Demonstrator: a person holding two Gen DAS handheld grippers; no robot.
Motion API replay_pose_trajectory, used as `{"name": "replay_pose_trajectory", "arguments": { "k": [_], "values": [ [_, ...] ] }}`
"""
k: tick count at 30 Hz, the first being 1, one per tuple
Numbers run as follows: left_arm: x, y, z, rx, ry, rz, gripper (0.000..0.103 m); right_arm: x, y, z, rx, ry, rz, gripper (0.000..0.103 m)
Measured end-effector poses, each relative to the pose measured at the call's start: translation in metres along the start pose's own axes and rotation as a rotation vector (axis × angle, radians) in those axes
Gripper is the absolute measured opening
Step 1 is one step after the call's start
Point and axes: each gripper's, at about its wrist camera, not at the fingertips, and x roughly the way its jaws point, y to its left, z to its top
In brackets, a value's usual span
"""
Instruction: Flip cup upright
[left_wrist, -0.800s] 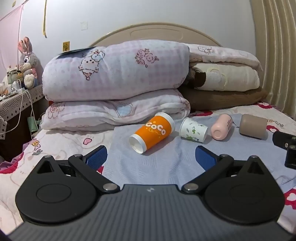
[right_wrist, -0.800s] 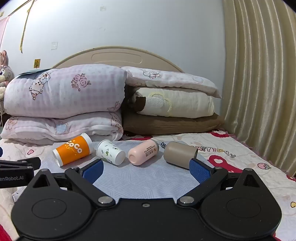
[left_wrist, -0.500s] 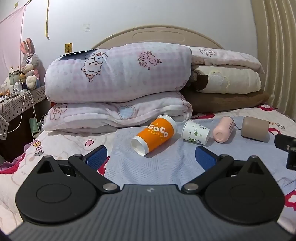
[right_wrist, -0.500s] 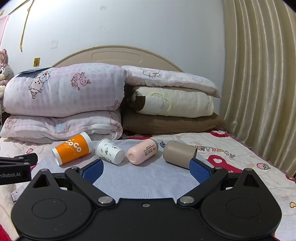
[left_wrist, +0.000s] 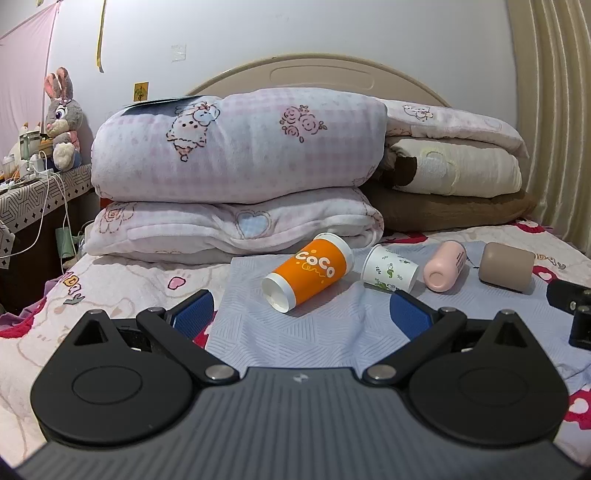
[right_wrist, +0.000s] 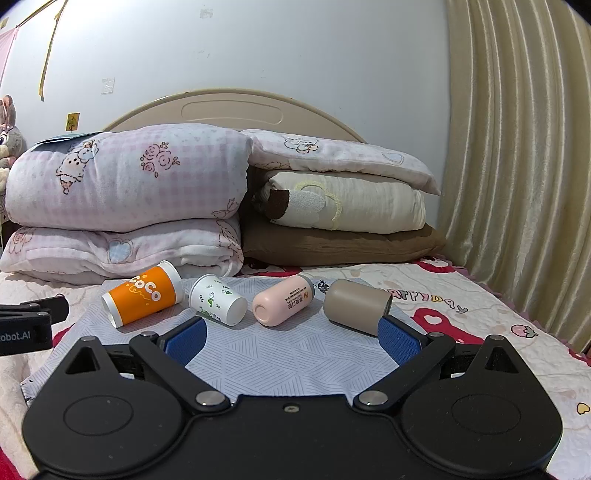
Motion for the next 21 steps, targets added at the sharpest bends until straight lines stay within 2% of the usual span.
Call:
{"name": "replay_pose_trajectory", "arguments": {
  "k": [21],
  "values": [
    [-0.0032, -0.0049, 0.0001, -0.016, -0.028, -0.016, 0.103, -0.0009, -0.0026, -0.0018, 0.001, 0.003, -0.001, 0.101]
  ]
}}
